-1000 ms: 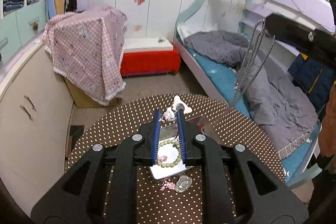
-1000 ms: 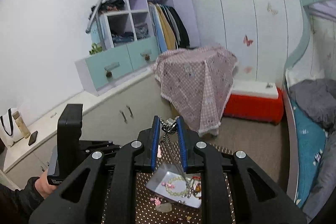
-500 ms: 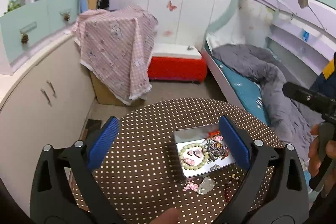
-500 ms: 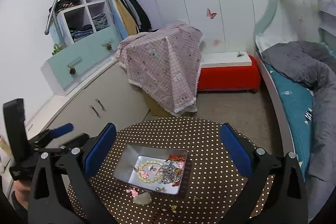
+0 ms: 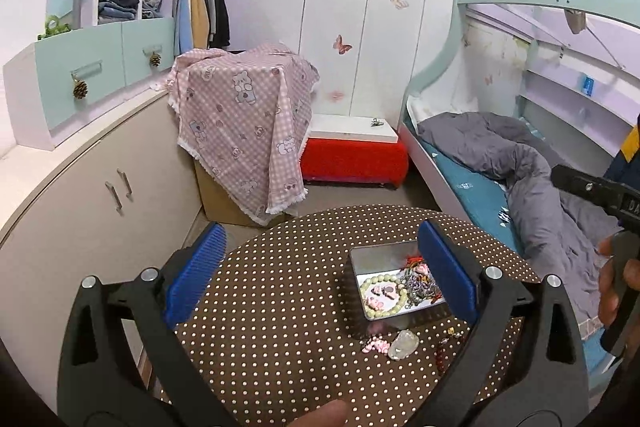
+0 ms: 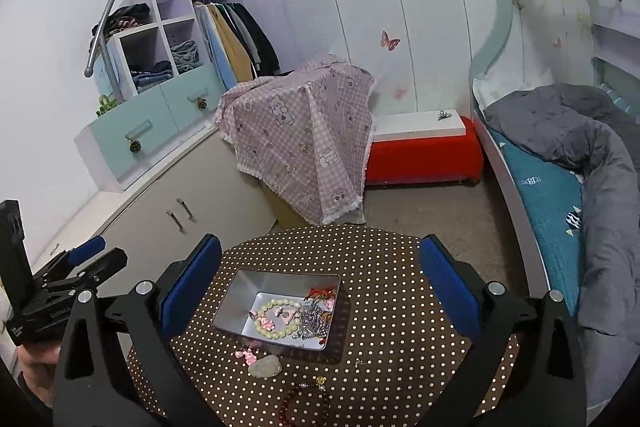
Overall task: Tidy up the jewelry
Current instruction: 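Lower the right gripper onto the dark red bead bracelet and grasp it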
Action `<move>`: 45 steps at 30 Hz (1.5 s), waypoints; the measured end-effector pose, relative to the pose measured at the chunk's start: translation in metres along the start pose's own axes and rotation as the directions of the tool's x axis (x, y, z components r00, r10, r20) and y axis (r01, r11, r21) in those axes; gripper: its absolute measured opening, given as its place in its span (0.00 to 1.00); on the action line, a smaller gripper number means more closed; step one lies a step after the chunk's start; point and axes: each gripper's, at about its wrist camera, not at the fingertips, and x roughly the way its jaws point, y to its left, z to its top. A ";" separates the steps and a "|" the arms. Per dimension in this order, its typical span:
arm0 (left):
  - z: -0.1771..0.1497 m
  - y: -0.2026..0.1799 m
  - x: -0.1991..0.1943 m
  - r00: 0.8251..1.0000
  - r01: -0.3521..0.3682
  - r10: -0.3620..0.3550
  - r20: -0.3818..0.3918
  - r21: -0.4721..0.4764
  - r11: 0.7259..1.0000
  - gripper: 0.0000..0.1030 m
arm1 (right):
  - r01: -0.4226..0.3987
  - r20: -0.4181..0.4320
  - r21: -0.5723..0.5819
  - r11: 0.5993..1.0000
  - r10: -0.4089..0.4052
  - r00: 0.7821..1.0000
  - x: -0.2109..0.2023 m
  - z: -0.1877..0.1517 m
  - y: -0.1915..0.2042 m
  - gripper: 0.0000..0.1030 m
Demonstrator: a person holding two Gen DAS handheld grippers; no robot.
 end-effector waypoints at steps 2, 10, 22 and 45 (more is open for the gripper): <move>-0.004 0.001 -0.002 1.000 0.004 -0.004 0.001 -0.007 1.000 0.92 | -0.004 0.005 0.000 1.000 0.004 1.000 -0.005 -0.003 0.000 0.93; -0.034 0.006 -0.002 1.000 0.000 -0.001 -0.027 -0.006 1.000 0.92 | -0.005 -0.006 -0.012 1.000 0.005 1.000 -0.019 -0.025 0.005 0.93; -0.087 -0.003 0.028 0.988 0.012 -0.003 -0.151 0.059 0.998 0.92 | -0.031 -0.155 0.008 0.999 0.032 0.987 0.005 -0.088 0.007 0.93; -0.120 -0.035 0.105 0.916 0.191 -0.102 -0.387 0.198 0.962 0.22 | -0.142 -0.362 -0.046 0.989 0.116 0.925 0.052 -0.152 0.036 0.68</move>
